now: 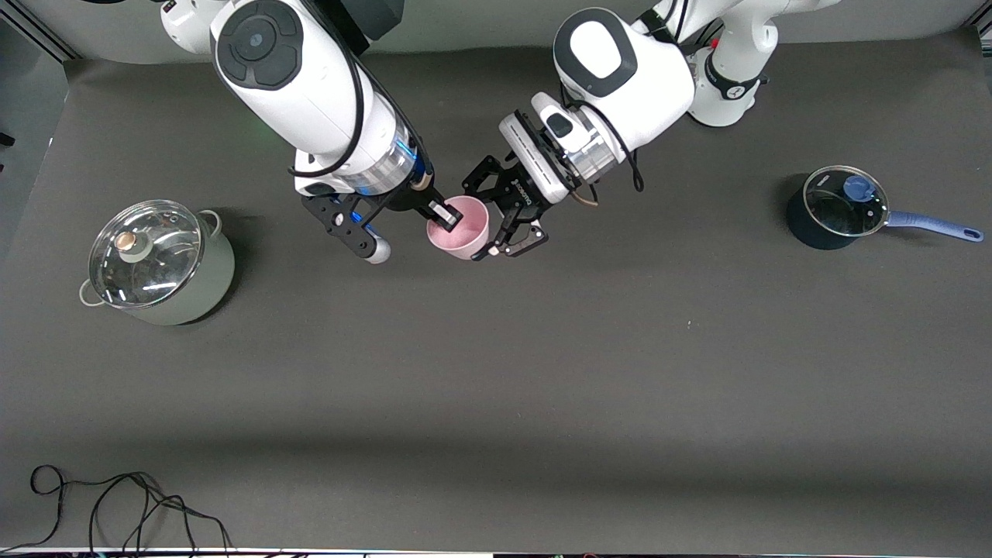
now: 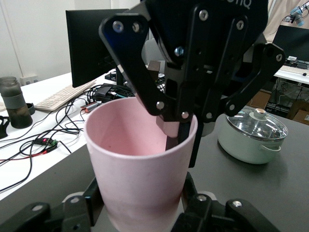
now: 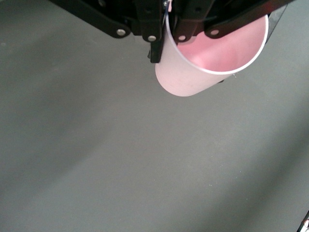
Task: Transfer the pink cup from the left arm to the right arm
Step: 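Carry the cup away with the right gripper while the left gripper opens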
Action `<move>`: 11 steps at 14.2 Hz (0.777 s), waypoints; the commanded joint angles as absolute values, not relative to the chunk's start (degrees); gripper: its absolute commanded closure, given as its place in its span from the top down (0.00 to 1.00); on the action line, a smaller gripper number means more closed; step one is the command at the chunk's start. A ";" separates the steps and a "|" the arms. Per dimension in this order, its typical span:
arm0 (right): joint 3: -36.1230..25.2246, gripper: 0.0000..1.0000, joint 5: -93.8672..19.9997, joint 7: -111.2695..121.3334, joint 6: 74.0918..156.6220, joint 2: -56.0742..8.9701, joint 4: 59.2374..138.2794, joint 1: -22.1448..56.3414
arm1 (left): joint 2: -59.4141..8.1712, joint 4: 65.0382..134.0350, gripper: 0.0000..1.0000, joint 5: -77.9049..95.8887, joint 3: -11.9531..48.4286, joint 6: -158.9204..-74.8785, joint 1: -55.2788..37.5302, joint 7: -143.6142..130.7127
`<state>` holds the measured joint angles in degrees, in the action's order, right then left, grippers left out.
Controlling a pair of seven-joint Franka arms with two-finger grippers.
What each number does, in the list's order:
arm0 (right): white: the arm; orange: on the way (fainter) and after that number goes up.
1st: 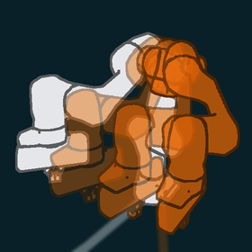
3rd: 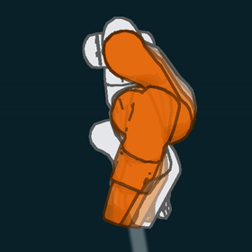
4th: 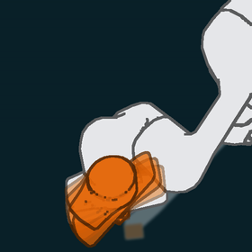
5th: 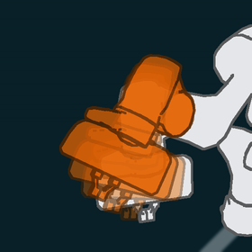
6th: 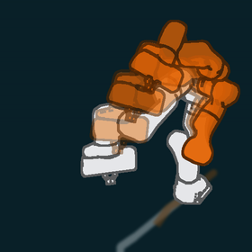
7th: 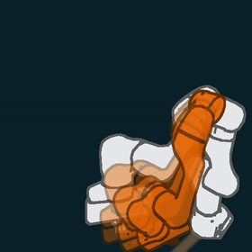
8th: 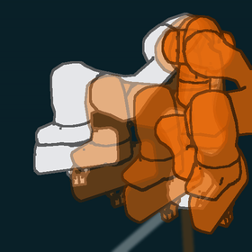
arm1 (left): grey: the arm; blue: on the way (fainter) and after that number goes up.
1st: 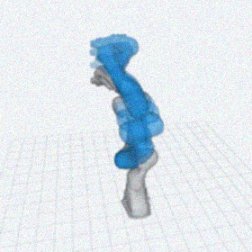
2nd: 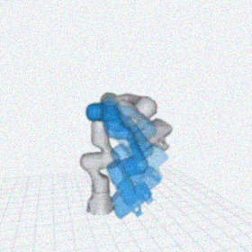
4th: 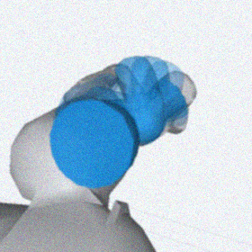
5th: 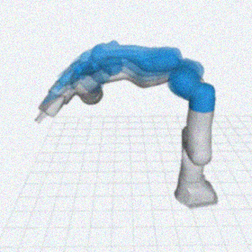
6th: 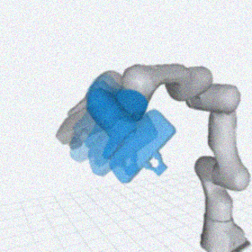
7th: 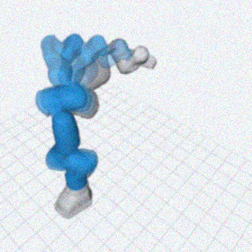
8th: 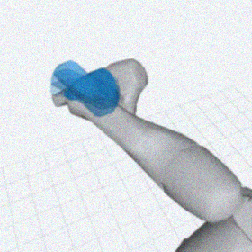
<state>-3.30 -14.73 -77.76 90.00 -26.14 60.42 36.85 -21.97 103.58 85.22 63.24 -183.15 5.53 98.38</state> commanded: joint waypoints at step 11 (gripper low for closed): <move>-4.22 0.00 -14.41 -62.43 86.15 -25.40 59.50 29.54 | -22.24 103.18 0.99 85.96 62.05 -184.57 6.33 97.38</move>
<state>-4.12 -14.72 -66.62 88.39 -25.86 60.04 30.87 -22.44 103.28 85.30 62.07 -183.58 6.51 97.71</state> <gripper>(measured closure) 0.952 0.009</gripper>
